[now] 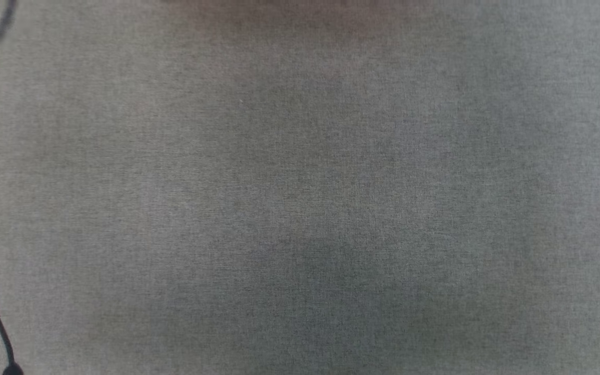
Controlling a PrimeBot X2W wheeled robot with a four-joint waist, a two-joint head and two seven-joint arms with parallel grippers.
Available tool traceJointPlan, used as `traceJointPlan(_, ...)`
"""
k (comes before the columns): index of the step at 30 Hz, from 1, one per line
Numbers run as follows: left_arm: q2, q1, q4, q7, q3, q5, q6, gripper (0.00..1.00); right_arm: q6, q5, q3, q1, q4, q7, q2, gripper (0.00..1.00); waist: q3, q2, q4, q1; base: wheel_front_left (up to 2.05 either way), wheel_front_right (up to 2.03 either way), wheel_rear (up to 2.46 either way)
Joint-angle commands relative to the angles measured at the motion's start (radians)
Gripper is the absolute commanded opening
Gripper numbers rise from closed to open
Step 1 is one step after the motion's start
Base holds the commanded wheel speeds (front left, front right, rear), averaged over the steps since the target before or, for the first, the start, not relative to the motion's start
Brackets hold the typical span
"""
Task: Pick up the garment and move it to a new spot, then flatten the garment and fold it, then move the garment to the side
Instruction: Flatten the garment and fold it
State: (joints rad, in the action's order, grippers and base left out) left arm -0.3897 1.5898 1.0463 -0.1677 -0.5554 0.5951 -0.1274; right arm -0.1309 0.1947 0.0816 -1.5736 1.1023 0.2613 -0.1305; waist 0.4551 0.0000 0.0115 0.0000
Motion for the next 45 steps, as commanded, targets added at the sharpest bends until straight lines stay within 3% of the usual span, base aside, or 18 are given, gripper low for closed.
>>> traceJointPlan(1, -0.009, -0.046, 0.007, 0.067, -0.024, 0.042, -0.002, 0.00, 0.000, -0.030, 0.009, 0.032, 0.021, 0.004, 0.003, 0.00, -0.019, 0.0000, 0.010, 0.0000, 0.00, 0.00, 0.00)
traceJointPlan(4, -0.017, -0.122, -0.023, 0.189, -0.083, 0.107, -0.002, 0.00, 0.000, -0.088, 0.034, 0.078, 0.064, 0.004, 0.002, 0.00, -0.049, 0.0000, 0.016, 0.0000, 0.00, 0.00, 0.00)
traceJointPlan(11, -0.095, -0.306, -0.165, 0.440, -0.175, 0.267, -0.002, 0.00, 0.000, -0.244, 0.156, 0.209, 0.126, -0.043, 0.017, 0.00, -0.126, 0.0000, 0.023, 0.0000, 0.00, 0.00, 0.00)
traceJointPlan(17, -0.176, -0.495, -0.328, 0.581, -0.206, 0.364, 0.005, 0.00, 0.000, -0.414, 0.317, 0.375, 0.046, -0.131, -0.001, 0.00, -0.174, 0.0000, 0.021, 0.0000, 0.00, 0.00, 0.00)
traceJointPlan(21, -0.245, -0.636, -0.485, 0.657, -0.226, 0.397, 0.044, 0.00, 0.000, -0.562, 0.455, 0.531, -0.130, -0.242, -0.081, 0.00, -0.194, 0.0000, 0.017, 0.0000, 0.00, 0.00, 0.00)
traceJointPlan(24, -0.313, -0.756, -0.635, 0.696, -0.231, 0.430, 0.095, 0.00, 0.000, -0.681, 0.525, 0.654, -0.320, -0.338, -0.193, 0.00, -0.201, 0.0000, 0.013, 0.0000, 0.00, 0.00, 0.00)
traceJointPlan(29, -0.431, -0.935, -0.848, 0.727, -0.238, 0.458, 0.187, 0.00, 0.000, -0.798, 0.545, 0.861, -0.619, -0.488, -0.372, 0.00, -0.205, 0.0000, 0.005, 0.0000, 0.00, 0.00, 0.00)
traceJointPlan(32, -0.484, -1.025, -0.928, 0.728, -0.240, 0.476, 0.240, 0.00, 0.000, -0.828, 0.514, 0.979, -0.749, -0.567, -0.445, 0.00, -0.204, 0.0000, 0.004, 0.0000, 0.00, 0.00, 0.00)
traceJointPlan(39, -0.546, -1.185, -1.022, 0.706, -0.253, 0.500, 0.341, 0.00, 0.000, -0.855, 0.396, 1.241, -0.958, -0.760, -0.520, 0.00, -0.196, 0.0000, 0.009, 0.0000, 0.00, 0.00, 0.00)
traceJointPlan(45, -0.564, -1.277, -1.033, 0.690, -0.255, 0.530, 0.415, 0.00, 0.000, -0.893, 0.367, 1.405, -1.059, -0.896, -0.550, 0.00, -0.186, 0.0000, 0.010, 0.0000, 0.00, 0.00, 0.00)
